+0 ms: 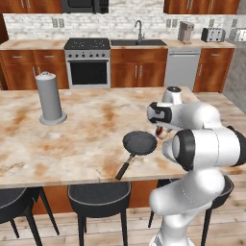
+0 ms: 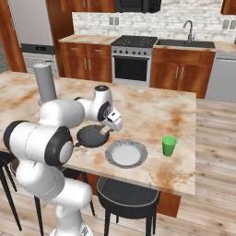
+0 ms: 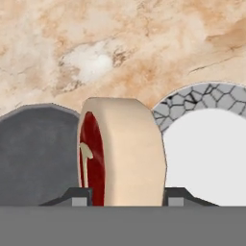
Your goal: Pick up the pan with the steak in it and place it on the dining table. Then place the steak on the plate.
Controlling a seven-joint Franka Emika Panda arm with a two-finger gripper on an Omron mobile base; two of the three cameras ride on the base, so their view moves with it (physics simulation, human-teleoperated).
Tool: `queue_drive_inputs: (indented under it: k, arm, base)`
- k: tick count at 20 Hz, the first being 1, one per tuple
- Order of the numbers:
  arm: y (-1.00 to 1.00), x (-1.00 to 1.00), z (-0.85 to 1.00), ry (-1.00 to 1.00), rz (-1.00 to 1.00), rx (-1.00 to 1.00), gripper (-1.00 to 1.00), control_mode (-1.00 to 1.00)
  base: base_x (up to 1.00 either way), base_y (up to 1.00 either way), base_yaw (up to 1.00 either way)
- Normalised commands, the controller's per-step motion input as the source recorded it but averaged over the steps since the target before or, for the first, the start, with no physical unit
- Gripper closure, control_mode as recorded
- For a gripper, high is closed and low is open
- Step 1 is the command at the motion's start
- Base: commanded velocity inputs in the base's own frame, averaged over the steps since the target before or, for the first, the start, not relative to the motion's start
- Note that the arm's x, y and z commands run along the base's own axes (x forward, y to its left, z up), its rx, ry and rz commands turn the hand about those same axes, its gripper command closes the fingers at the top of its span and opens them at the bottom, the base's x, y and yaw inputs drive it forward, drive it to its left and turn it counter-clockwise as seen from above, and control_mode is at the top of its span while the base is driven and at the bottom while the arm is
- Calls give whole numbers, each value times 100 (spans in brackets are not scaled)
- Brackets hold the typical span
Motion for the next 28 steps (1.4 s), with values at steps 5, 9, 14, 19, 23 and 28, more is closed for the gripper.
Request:
queue_drive_inputs:
  k: [5, 9, 14, 19, 23, 28]
  arm:
    - [-34, -11, -2, -5, 0, 7, 100, -100]
    - [-29, -9, -10, 0, 0, 10, 100, -100]
    - [-37, -10, -19, 0, 1, 14, 100, -100]
    - [-35, -5, -24, 0, 2, 24, 100, -100]
    - [-21, -1, -25, 0, 0, 14, 100, -100]
    - [-17, -1, -15, 0, 0, 12, 100, -100]
  base:
    - [0, 0, 0]
    - [0, 0, 0]
    - [0, 0, 0]
    - [0, 0, 0]
    - [0, 0, 0]
    - [0, 0, 0]
